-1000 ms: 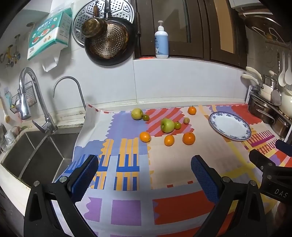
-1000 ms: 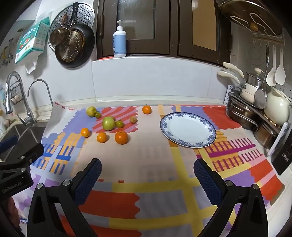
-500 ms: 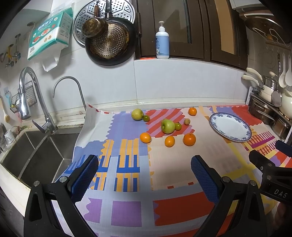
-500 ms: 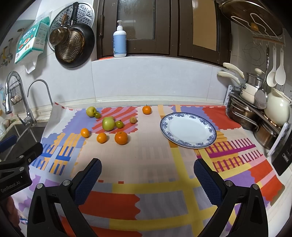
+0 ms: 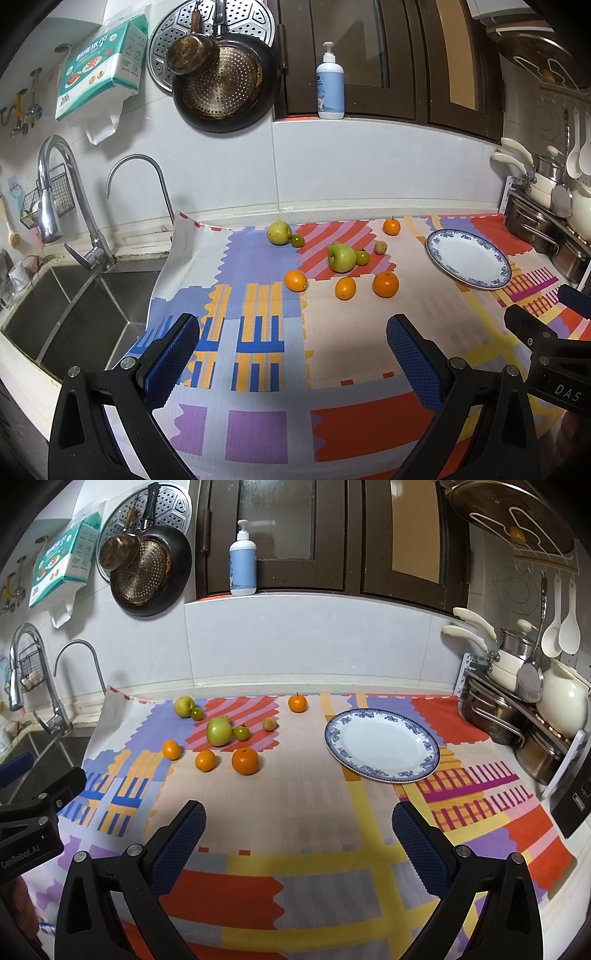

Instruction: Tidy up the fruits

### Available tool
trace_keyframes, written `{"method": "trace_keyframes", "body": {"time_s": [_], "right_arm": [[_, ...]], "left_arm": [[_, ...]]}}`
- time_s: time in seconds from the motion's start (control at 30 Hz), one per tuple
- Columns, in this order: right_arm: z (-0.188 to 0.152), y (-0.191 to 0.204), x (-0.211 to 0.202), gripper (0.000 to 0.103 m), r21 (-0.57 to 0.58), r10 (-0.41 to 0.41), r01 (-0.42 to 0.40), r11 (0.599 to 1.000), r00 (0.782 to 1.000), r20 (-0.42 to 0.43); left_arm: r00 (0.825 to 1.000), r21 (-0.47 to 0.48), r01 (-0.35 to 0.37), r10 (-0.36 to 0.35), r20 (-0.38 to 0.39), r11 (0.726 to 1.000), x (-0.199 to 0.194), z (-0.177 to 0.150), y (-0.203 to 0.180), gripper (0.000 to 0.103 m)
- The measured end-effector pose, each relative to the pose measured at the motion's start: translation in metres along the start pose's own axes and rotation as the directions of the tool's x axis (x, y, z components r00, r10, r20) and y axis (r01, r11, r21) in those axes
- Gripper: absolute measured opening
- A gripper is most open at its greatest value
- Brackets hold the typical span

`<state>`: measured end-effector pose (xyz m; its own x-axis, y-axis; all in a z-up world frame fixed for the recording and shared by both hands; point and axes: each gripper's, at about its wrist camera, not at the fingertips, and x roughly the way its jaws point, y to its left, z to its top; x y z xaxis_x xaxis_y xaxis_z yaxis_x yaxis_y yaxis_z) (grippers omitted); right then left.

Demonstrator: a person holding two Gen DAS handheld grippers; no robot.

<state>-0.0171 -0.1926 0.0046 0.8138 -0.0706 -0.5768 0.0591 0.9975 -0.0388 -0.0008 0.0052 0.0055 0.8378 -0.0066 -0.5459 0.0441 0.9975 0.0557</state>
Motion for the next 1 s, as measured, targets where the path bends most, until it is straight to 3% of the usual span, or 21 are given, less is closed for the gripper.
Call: {"method": "trace_keyframes", "body": {"time_s": [1.0], "right_arm": [[0.0014, 0.0005, 0.0021, 0.102, -0.001, -0.001, 0.001, 1.000, 1.000, -0.002]], "left_arm": [[1.000, -0.004, 0.008, -0.008, 0.004, 1.000, 0.0090, 0.0081, 0.0022, 0.103]]}}
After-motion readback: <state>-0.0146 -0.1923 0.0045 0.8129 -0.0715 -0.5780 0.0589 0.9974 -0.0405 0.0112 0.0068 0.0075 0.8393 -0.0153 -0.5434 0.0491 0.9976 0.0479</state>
